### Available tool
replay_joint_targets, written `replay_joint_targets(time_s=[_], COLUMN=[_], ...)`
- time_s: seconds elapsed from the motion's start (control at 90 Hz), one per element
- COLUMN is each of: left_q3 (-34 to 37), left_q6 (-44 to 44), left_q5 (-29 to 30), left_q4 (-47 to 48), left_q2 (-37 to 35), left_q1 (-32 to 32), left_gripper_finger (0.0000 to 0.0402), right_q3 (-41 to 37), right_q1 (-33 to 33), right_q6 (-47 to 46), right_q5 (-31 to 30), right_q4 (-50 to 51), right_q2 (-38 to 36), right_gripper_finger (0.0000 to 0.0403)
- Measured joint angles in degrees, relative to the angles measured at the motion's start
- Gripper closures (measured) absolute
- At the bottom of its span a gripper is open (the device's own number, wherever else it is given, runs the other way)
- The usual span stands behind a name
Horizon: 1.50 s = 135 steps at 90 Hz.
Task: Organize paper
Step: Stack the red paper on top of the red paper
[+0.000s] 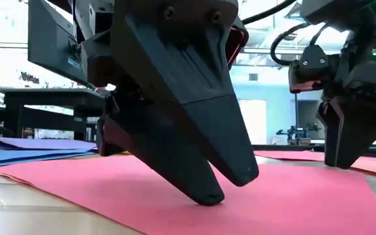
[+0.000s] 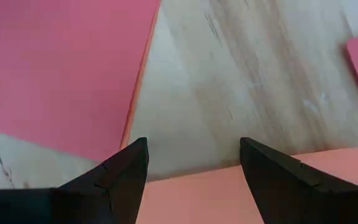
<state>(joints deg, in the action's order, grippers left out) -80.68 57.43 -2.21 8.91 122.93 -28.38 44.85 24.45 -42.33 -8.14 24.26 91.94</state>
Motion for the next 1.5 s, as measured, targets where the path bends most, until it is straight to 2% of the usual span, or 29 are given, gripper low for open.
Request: replay_joint_targets(time_s=[0.189,0.489,0.933,1.322,1.5], left_q3=[0.02,0.07,0.07,0.07,0.07], left_q6=[-1.46,-1.40,-2.13,-3.17,-0.84], left_q5=[0.06,0.04,-0.05,0.00,-0.12], left_q4=[-0.07,-0.57,-0.59,-0.59,-0.74], left_q2=[0.02,0.09,0.09,0.09,0.09], left_q1=[0.00,0.00,0.00,0.00,-0.75], left_gripper_finger=[0.0276,0.0276,0.0276,0.0276,0.0276], right_q3=[1.93,2.13,2.28,2.39,2.42], right_q1=[0.29,-0.57,-0.44,-0.48,-0.57], right_q6=[4.24,4.79,4.75,5.51,5.99], right_q5=[0.92,2.01,4.00,3.65,3.11], right_q4=[-0.67,1.26,2.09,1.67,2.10], right_q2=[0.09,2.69,1.42,2.17,2.19], right_gripper_finger=[0.0163,0.0163,0.0163,0.0163,0.0163])
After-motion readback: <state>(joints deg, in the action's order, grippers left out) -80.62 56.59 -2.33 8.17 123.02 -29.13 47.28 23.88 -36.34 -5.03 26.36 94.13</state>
